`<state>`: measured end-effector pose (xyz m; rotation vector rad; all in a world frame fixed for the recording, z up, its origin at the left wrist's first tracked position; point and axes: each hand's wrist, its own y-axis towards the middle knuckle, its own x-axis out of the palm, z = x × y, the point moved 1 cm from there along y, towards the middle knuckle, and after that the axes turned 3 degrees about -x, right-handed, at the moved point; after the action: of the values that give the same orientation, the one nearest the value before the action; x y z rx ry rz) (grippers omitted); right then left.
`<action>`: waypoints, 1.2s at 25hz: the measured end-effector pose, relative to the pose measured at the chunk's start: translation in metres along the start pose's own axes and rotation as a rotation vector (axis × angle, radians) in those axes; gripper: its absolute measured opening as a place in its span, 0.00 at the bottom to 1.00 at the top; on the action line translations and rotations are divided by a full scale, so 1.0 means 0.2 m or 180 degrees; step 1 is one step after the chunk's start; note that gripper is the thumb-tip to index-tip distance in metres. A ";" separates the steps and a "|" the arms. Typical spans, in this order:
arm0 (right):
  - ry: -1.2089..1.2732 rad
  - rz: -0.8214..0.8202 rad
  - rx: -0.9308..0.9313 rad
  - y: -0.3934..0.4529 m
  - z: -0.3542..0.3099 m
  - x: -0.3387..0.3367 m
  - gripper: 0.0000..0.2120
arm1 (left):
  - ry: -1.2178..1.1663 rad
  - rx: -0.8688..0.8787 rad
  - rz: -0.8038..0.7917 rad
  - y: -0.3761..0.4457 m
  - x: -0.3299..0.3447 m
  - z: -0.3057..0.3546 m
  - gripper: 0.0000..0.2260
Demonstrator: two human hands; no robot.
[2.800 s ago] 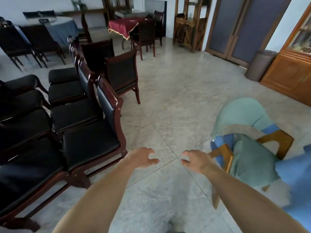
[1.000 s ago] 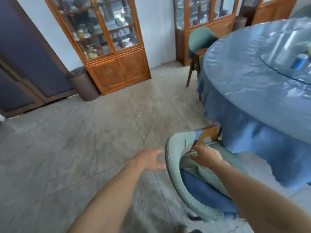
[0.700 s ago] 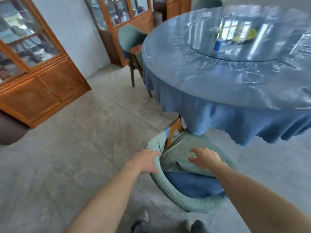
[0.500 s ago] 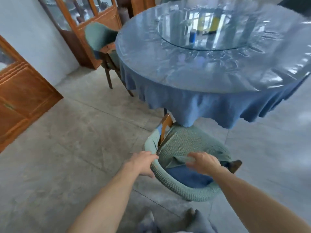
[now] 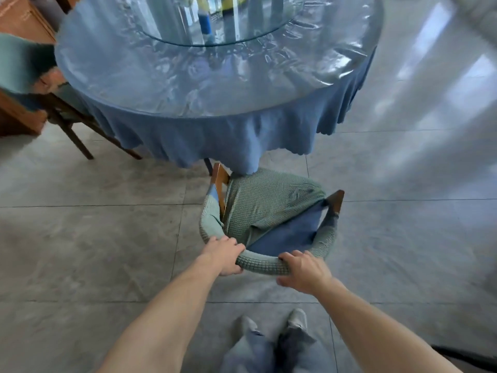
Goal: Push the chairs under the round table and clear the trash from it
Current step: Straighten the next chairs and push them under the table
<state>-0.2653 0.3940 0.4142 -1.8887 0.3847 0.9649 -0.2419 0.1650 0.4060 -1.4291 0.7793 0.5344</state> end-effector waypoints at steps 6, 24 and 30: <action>-0.0082 0.0075 0.0087 0.11 -0.11 0.08 0.25 | 0.0317 0.0249 -0.0117 0.12 0.05 -0.13 0.26; -0.0762 0.0013 -0.0094 0.34 0.43 -0.27 0.29 | 0.0397 0.0249 0.0371 0.42 -0.24 0.16 0.16; -0.0929 0.0062 -0.0341 0.62 0.75 -0.59 0.28 | 0.0134 -0.0182 0.0431 0.73 -0.50 0.23 0.20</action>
<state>-0.4866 0.4435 0.3927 -1.8061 0.1808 1.2751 -0.4088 0.2368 0.3817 -1.4508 0.9052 0.6366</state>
